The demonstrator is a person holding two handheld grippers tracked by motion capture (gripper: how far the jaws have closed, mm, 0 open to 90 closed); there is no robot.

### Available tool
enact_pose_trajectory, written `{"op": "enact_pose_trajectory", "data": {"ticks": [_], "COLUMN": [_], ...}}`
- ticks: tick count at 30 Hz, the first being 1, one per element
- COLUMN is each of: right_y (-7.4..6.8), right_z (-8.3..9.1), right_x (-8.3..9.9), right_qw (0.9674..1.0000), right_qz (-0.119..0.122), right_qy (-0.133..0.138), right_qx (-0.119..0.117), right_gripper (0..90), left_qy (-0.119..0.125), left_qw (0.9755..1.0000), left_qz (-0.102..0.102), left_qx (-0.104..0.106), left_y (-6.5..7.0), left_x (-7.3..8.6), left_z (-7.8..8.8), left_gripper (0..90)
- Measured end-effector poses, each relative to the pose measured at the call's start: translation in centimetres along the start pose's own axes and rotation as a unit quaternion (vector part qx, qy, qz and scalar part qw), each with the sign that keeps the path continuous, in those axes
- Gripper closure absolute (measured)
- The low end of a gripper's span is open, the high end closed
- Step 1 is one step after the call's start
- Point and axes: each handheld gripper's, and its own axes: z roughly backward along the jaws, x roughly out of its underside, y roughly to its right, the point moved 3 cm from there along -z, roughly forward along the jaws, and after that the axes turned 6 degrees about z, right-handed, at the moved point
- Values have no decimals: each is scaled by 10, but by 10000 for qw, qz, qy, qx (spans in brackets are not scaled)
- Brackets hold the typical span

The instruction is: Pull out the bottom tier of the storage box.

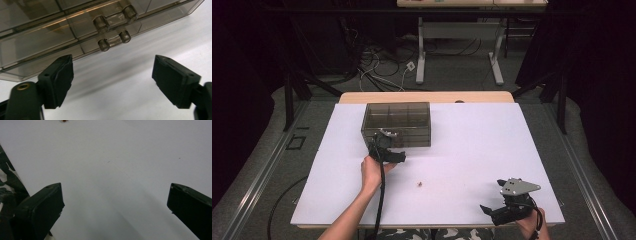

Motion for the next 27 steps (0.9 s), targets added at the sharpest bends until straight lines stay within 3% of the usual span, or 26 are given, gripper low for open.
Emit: {"op": "enact_pose_trajectory", "data": {"ticks": [5,13,19,27], "right_y": [0,0,0,-1], "right_z": [0,0,1,1], "right_x": [0,0,0,0], "right_qw": [10000,10000,10000,10000], "right_qz": [4,5,-16,-18], "right_qy": [11,14,30,26], "right_qx": [2,-14,-12,-15], "right_gripper": [0,0,0,0], "left_qy": [245,255,384,472], "left_qw": [9996,9992,9978,9970], "left_qz": [150,289,510,562], "left_qx": [-71,-65,-199,-259], "left_y": [2,6,8,15], "left_x": [-1,-2,-1,0], "left_z": [-3,-9,-13,-18], "left_gripper": [289,348,418,470]}}
